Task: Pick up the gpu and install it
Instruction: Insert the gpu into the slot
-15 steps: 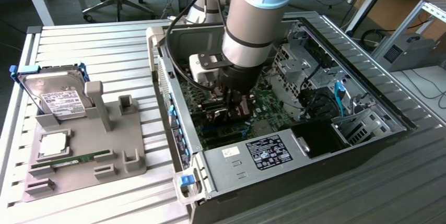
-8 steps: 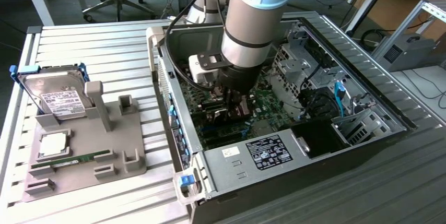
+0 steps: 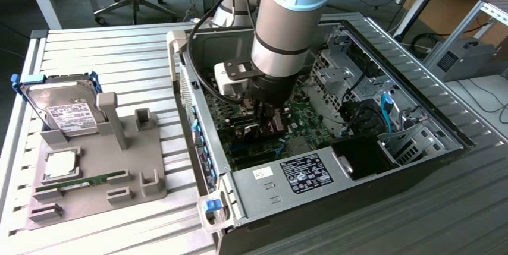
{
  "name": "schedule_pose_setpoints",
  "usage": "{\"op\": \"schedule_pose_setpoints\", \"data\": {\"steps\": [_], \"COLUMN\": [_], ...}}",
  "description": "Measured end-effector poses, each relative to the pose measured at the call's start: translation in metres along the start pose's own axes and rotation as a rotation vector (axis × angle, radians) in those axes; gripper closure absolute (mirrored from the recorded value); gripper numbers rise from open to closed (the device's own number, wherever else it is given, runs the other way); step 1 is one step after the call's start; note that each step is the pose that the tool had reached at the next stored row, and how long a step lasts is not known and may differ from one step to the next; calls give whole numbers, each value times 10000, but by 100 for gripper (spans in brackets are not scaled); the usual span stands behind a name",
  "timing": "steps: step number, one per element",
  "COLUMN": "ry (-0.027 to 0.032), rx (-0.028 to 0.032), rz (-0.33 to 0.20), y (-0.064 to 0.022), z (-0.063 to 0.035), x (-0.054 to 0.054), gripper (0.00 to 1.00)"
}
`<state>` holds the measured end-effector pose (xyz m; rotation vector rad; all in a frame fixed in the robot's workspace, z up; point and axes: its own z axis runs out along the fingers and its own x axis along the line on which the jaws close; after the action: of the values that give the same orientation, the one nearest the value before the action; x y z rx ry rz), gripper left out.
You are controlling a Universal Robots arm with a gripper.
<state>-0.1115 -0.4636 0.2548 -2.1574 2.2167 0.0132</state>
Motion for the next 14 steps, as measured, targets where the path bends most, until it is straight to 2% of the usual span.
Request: {"op": "schedule_pose_setpoints", "data": {"steps": [14], "ry": [0], "rx": [5], "rz": [0], "y": [15], "z": [4], "x": [1], "gripper": [73]}}
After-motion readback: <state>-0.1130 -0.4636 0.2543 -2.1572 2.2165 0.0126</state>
